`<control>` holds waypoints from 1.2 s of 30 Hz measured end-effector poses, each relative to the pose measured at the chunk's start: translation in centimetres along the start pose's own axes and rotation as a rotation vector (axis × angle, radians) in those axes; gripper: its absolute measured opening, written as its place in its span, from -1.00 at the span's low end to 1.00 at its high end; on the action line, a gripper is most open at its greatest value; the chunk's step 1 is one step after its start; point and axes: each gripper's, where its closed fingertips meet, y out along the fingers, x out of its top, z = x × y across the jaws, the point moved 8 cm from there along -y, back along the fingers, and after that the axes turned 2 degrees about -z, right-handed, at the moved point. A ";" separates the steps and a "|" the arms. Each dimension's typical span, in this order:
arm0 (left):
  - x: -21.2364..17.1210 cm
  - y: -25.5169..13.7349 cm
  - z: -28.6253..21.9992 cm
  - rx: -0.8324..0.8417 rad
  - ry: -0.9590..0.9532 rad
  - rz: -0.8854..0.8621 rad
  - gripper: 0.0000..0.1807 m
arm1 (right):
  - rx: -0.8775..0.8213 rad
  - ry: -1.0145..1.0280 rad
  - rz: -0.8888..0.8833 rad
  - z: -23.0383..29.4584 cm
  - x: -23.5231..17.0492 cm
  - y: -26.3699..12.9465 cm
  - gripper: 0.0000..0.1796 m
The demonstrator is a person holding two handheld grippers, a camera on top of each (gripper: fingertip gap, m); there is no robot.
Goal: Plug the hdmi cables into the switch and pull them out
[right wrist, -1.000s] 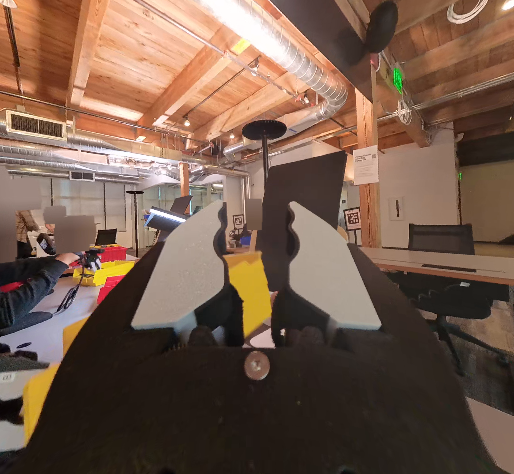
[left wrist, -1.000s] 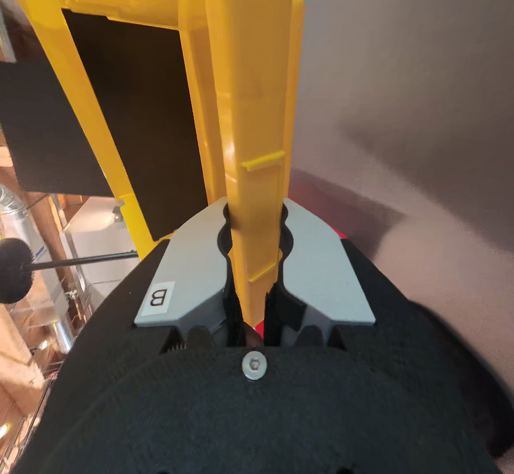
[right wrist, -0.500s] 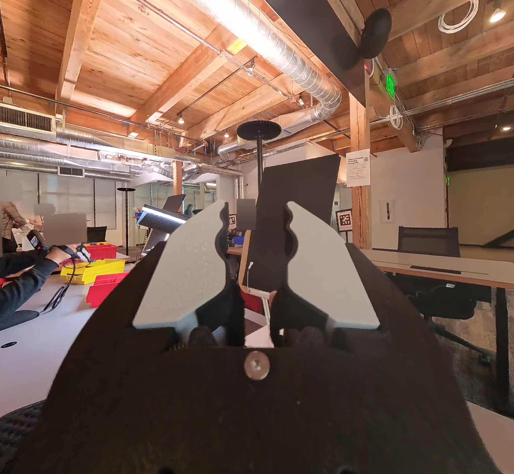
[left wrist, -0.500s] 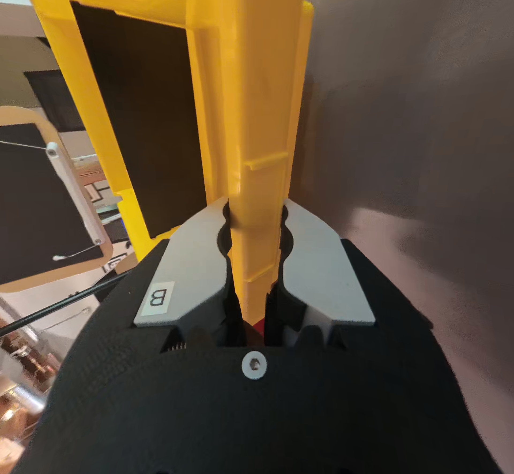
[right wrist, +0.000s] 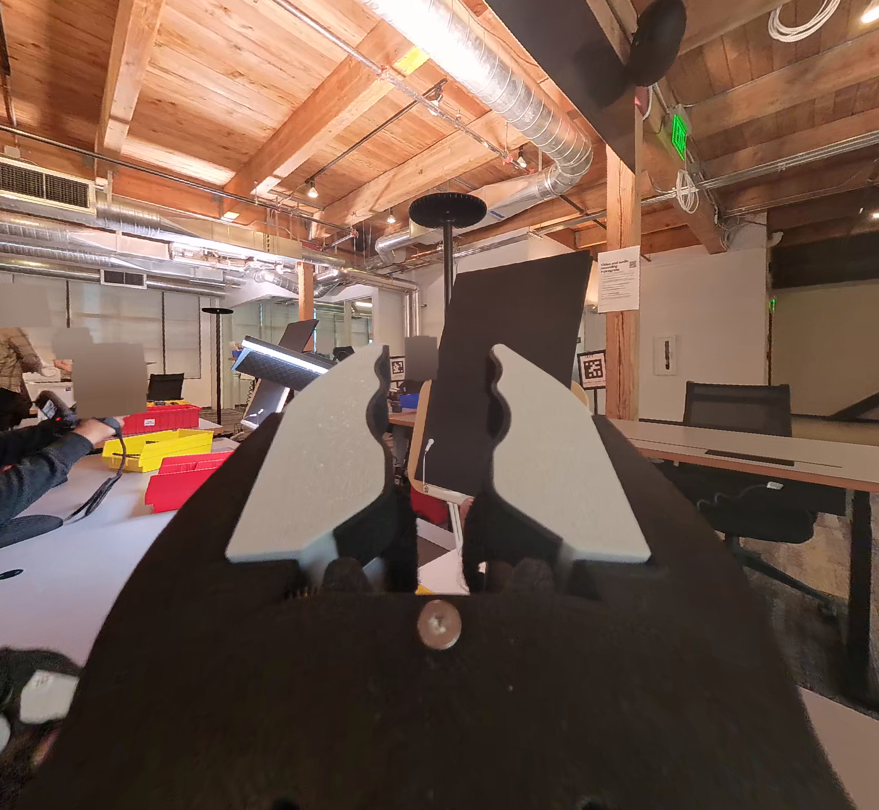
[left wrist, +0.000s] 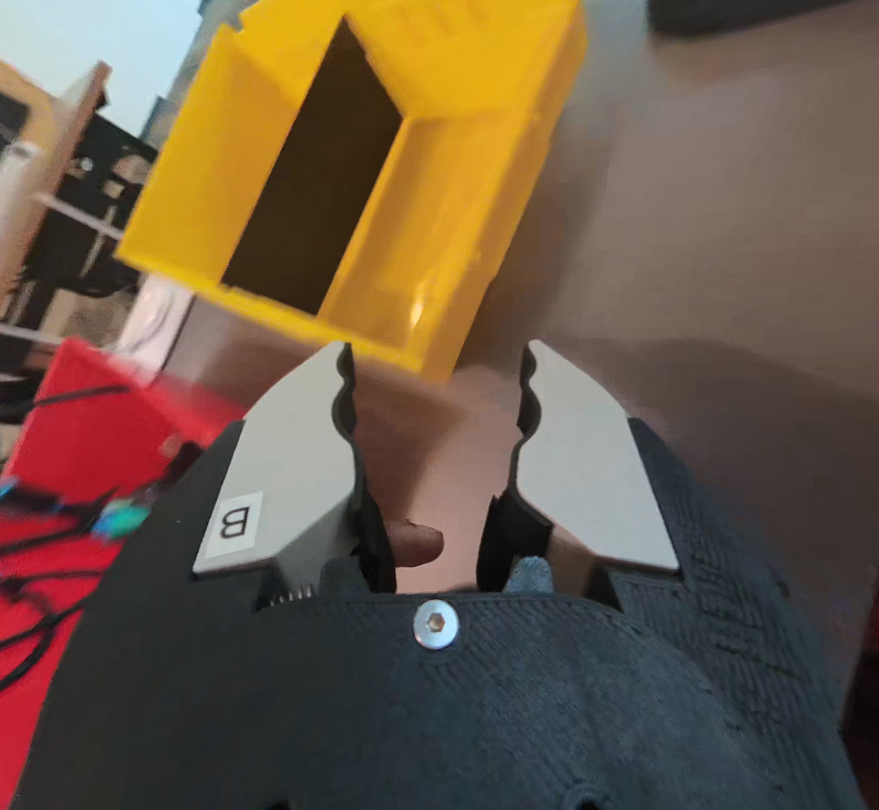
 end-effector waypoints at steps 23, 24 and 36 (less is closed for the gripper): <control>-17.4 -6.3 9.0 0.168 -0.003 0.466 -0.56 | 0.044 -0.018 0.060 0.9 -2.1 1.9 -0.55; -17.8 -6.8 9.0 0.168 -0.014 0.461 -0.56 | 0.044 -0.020 0.059 0.9 -2.1 1.8 -0.55; -21.8 -10.7 10.8 0.140 -0.031 0.558 -0.55 | 0.036 -0.011 0.038 0.5 -1.5 1.3 -0.56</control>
